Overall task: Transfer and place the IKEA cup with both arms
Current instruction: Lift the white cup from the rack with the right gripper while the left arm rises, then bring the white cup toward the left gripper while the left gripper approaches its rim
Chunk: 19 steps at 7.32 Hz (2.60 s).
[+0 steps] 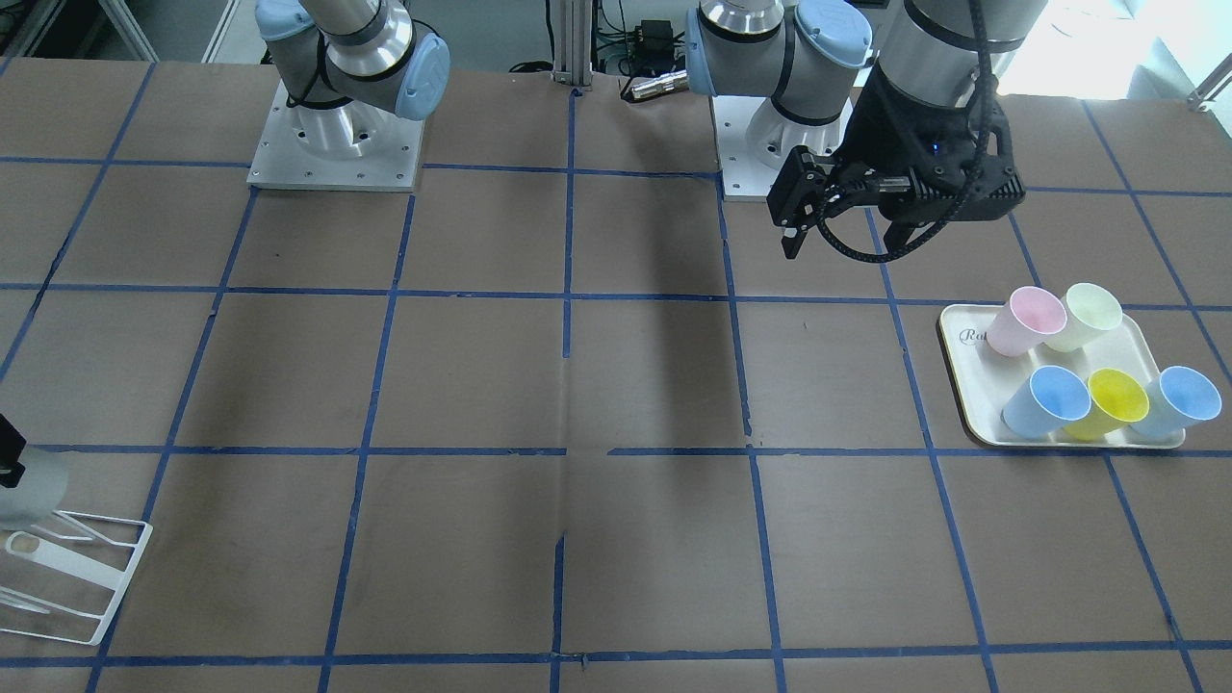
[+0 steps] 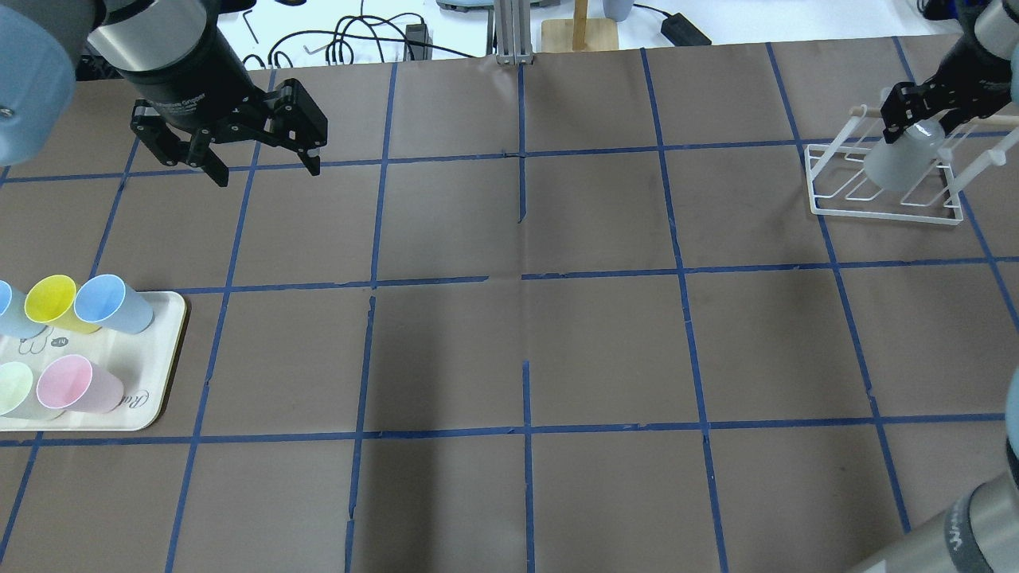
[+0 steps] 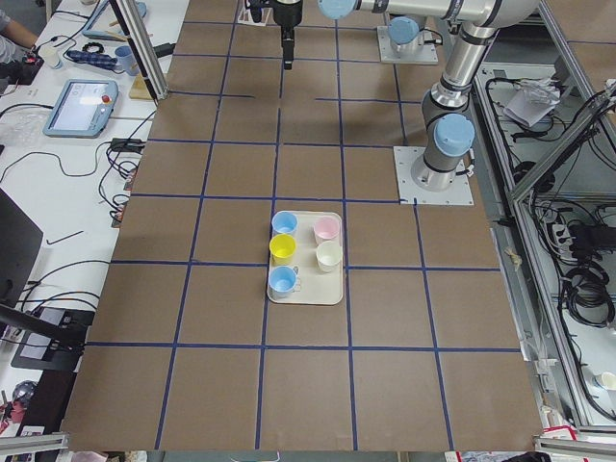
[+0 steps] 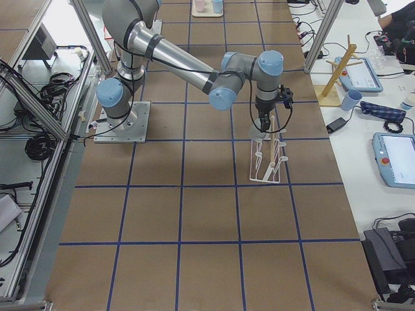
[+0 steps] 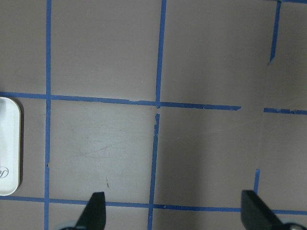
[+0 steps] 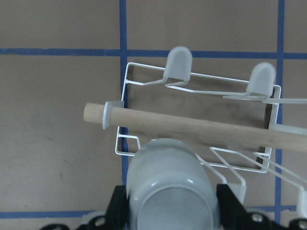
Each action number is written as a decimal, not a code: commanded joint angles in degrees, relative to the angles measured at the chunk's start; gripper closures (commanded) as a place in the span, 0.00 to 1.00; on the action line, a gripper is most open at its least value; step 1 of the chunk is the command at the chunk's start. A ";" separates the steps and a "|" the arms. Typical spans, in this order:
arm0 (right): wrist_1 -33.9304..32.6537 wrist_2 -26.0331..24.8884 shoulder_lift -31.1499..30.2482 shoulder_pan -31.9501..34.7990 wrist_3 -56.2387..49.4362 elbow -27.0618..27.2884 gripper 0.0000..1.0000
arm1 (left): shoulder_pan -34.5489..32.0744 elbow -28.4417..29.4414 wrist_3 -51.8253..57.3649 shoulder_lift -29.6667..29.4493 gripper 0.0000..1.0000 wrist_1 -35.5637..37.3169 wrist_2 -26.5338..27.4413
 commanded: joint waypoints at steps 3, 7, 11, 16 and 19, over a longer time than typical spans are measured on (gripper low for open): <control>11.46 0.20 -5.40 0.26 -2.10 -4.92 0.66 | 0.01 -0.05 0.00 -0.08 0.00 0.00 -0.14; 32.80 27.17 -12.19 3.34 -1.59 -5.54 0.67 | 3.15 -0.14 -0.26 0.62 0.00 -1.83 -7.73; 50.47 56.20 -12.89 6.14 -5.51 -4.67 0.70 | 13.54 -9.16 -1.49 4.56 0.00 -5.90 -43.81; 63.34 72.08 -15.35 8.60 -24.70 5.08 0.70 | 11.19 -16.64 -2.72 4.23 0.00 2.84 -82.17; 67.19 79.98 -15.97 12.38 -25.67 5.79 0.68 | 5.74 -24.66 -10.68 3.09 0.00 23.59 -83.11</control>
